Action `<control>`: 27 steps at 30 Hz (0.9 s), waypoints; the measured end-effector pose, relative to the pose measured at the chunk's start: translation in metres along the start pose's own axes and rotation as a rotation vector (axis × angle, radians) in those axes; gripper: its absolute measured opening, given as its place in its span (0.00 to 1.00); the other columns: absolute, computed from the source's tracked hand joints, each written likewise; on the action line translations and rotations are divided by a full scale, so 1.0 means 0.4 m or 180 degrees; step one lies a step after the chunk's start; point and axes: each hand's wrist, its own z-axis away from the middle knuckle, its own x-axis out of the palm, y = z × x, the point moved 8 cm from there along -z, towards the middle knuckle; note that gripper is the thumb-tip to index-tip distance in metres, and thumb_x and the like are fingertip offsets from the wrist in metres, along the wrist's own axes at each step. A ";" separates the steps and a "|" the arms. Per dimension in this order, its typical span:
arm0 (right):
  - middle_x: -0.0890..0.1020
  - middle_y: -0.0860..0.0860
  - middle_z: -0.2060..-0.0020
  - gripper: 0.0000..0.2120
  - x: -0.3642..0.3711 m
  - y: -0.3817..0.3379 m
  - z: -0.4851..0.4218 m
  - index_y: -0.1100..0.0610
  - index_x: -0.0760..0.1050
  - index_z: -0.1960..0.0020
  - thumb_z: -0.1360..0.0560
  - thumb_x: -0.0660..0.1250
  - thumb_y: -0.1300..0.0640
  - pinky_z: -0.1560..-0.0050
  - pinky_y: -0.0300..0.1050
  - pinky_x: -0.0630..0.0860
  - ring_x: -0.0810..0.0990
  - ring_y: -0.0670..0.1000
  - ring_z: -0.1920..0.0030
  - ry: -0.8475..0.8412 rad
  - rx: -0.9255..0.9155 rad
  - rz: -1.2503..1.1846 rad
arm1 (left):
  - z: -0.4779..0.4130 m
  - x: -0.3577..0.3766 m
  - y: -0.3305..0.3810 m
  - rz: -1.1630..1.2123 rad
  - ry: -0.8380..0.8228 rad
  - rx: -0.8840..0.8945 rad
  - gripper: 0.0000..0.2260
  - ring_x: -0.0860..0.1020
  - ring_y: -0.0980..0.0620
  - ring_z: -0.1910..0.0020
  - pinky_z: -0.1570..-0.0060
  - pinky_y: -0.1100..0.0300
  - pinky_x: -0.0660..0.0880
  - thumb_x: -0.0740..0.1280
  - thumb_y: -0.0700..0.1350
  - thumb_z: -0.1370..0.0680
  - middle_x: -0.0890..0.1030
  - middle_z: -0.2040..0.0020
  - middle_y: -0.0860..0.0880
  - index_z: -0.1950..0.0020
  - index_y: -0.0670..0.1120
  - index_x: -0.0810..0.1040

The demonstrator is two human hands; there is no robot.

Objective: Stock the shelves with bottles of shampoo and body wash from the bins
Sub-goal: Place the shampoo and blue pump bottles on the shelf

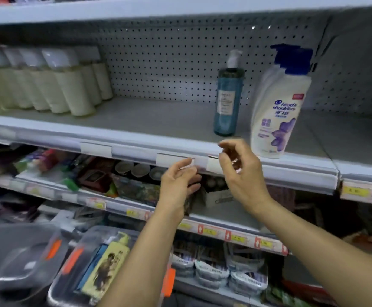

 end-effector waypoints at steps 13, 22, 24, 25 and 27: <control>0.77 0.52 0.55 0.08 0.552 0.082 0.250 0.49 0.73 0.45 0.20 0.63 0.62 0.59 0.45 0.74 0.74 0.49 0.63 -0.1931 0.1245 -0.0439 | -0.008 -0.607 -0.155 -0.0152 0.1177 -0.0867 0.09 0.82 0.48 0.53 0.52 0.55 0.80 0.65 0.39 0.18 0.84 0.49 0.44 0.38 0.43 0.77; 0.75 0.52 0.56 0.07 0.853 0.230 0.516 0.58 0.71 0.41 0.19 0.60 0.64 0.64 0.43 0.75 0.77 0.53 0.59 -0.2170 0.3475 -0.0774 | -0.057 -0.885 -0.360 -0.0471 0.1352 -0.1856 0.10 0.78 0.49 0.56 0.42 0.49 0.78 0.66 0.39 0.19 0.80 0.52 0.45 0.38 0.42 0.77; 0.77 0.55 0.51 0.08 0.899 0.252 0.568 0.58 0.72 0.40 0.18 0.61 0.62 0.63 0.43 0.77 0.79 0.53 0.59 -0.2135 0.3830 -0.0762 | -0.075 -0.936 -0.403 -0.0565 0.1421 -0.1979 0.08 0.77 0.50 0.58 0.48 0.50 0.82 0.66 0.37 0.20 0.78 0.53 0.43 0.41 0.39 0.78; 0.77 0.56 0.48 0.08 0.923 0.263 0.594 0.59 0.72 0.39 0.18 0.62 0.60 0.60 0.44 0.78 0.79 0.53 0.59 -0.2128 0.4004 -0.0790 | -0.085 -0.959 -0.417 -0.0706 0.1445 -0.2020 0.06 0.76 0.50 0.60 0.57 0.56 0.82 0.65 0.36 0.19 0.77 0.54 0.43 0.43 0.39 0.78; 0.77 0.57 0.45 0.12 0.971 0.278 0.643 0.59 0.73 0.38 0.18 0.62 0.54 0.54 0.48 0.79 0.79 0.54 0.57 -0.2082 0.4397 -0.0940 | -0.103 -1.000 -0.440 -0.1001 0.1487 -0.2097 0.04 0.72 0.52 0.64 0.69 0.63 0.73 0.64 0.37 0.19 0.76 0.55 0.45 0.46 0.43 0.77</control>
